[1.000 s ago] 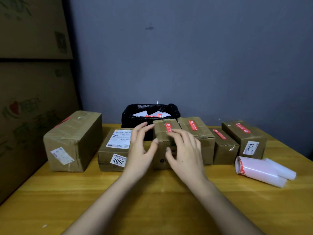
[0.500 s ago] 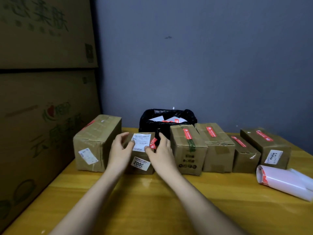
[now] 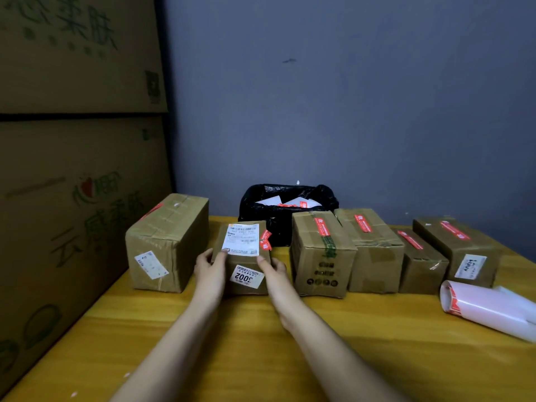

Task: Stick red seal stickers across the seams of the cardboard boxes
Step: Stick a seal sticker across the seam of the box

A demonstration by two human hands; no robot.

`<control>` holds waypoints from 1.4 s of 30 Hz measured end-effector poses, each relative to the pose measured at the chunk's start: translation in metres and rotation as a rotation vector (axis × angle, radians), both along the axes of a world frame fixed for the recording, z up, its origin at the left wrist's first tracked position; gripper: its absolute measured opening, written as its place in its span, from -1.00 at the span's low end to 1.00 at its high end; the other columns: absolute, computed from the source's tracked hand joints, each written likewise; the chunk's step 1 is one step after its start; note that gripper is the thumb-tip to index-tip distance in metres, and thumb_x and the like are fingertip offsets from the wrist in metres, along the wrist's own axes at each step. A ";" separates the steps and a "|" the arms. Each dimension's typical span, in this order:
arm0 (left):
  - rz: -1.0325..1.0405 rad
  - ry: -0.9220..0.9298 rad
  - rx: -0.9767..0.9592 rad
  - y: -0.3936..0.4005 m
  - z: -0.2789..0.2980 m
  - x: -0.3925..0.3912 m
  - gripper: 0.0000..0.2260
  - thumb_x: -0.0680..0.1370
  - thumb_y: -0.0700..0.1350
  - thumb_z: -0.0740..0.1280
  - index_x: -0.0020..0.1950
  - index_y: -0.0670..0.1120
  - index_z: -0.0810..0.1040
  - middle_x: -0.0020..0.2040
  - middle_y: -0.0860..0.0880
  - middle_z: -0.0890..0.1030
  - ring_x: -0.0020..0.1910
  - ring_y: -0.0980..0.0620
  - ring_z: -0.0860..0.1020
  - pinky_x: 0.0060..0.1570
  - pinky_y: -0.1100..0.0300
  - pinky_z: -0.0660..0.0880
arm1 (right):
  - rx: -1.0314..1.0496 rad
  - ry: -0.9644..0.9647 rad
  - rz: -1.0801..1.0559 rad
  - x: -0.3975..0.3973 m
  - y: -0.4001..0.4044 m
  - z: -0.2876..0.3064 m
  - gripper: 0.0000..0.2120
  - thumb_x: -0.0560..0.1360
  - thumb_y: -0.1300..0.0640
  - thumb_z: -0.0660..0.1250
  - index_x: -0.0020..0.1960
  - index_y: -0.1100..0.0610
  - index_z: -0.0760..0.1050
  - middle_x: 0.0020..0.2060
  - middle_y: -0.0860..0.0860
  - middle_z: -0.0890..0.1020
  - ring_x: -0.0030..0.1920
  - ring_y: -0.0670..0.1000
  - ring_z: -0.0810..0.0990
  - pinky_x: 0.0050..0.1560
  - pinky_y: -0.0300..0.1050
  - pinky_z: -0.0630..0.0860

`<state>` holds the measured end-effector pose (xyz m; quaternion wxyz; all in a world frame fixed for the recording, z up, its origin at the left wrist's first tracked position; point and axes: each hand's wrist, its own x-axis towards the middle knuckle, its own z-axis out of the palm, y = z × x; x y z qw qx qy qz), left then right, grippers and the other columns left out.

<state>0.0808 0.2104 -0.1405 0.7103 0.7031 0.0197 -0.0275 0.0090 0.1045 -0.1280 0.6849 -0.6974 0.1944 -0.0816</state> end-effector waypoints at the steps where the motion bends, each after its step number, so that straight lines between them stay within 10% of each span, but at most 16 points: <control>1: 0.010 -0.028 -0.004 0.001 0.003 -0.006 -0.39 0.38 0.15 0.28 0.37 -0.08 0.35 0.30 -0.15 0.46 0.28 -0.12 0.46 0.32 -0.11 0.38 | 0.009 -0.023 -0.002 -0.003 0.000 0.002 -0.44 0.60 -0.06 0.20 0.51 0.09 0.11 0.26 0.02 0.47 0.17 -0.02 0.44 0.15 -0.13 0.31; 5: 0.085 -0.251 -0.001 0.003 0.016 -0.035 -0.67 0.56 -0.04 0.31 0.30 -0.02 0.39 0.31 -0.12 0.39 0.28 -0.04 0.40 0.34 0.05 0.31 | 0.070 -0.115 0.008 -0.022 0.002 0.014 -0.51 0.60 0.02 0.21 0.48 0.03 0.17 0.35 0.01 0.44 0.24 -0.02 0.44 0.24 -0.09 0.35; 12: -0.008 -0.146 -0.269 0.007 0.039 -0.068 -0.20 0.37 0.29 0.35 0.50 0.02 0.14 0.41 -0.08 0.36 0.31 -0.07 0.41 0.32 0.02 0.34 | 0.176 -0.359 0.016 -0.046 0.004 0.027 -0.51 0.61 0.17 0.20 0.47 -0.09 0.15 0.40 -0.08 0.41 0.34 -0.04 0.42 0.37 0.04 0.35; 16: -0.083 -0.276 -0.376 0.007 0.055 -0.083 -0.39 0.49 -0.02 0.36 0.48 0.02 0.18 0.30 -0.03 0.48 0.17 0.04 0.54 0.16 0.05 0.51 | 0.111 -0.415 0.028 -0.062 -0.006 0.039 -0.39 0.59 0.25 0.22 0.52 -0.05 0.04 0.42 -0.04 0.39 0.35 -0.04 0.42 0.39 0.00 0.35; 19: -0.055 -0.517 -0.245 0.008 0.059 -0.086 -0.28 0.43 -0.18 0.47 0.47 0.06 0.17 0.30 0.07 0.39 0.15 0.29 0.47 0.12 0.40 0.46 | 0.058 -0.464 -0.042 -0.072 -0.014 0.054 -0.39 0.58 0.25 0.24 0.52 -0.01 0.06 0.37 -0.07 0.37 0.31 -0.11 0.41 0.39 -0.08 0.33; 25: -0.128 -0.870 0.053 0.005 0.061 -0.093 -0.22 0.24 0.16 0.45 0.38 0.13 0.18 0.17 0.57 0.27 0.25 0.49 0.29 0.17 0.58 0.25 | 0.144 -0.540 -0.207 -0.084 -0.049 0.075 -0.63 0.62 0.10 0.18 0.42 0.08 0.34 0.27 -0.02 0.53 0.25 -0.08 0.52 0.29 -0.07 0.46; 32: -0.263 -1.053 0.207 -0.005 0.063 -0.101 -0.22 0.26 0.11 0.47 0.40 0.18 0.16 0.31 0.44 0.24 0.35 0.33 0.30 0.29 0.46 0.26 | 0.633 -0.475 -0.192 -0.097 -0.080 0.072 -0.67 0.60 0.06 0.13 0.27 0.18 0.47 0.20 0.15 0.59 0.15 0.08 0.59 0.09 -0.06 0.52; 42: -0.433 -1.388 0.582 -0.005 0.066 -0.093 -0.12 0.27 -0.03 0.55 0.47 -0.04 0.15 0.40 0.06 0.29 0.43 0.14 0.27 0.38 0.22 0.29 | 0.618 -0.563 -0.188 -0.129 -0.110 0.062 -0.50 0.57 -0.22 0.07 -0.11 0.00 0.71 -0.05 0.07 0.70 -0.04 0.05 0.65 0.07 0.01 0.51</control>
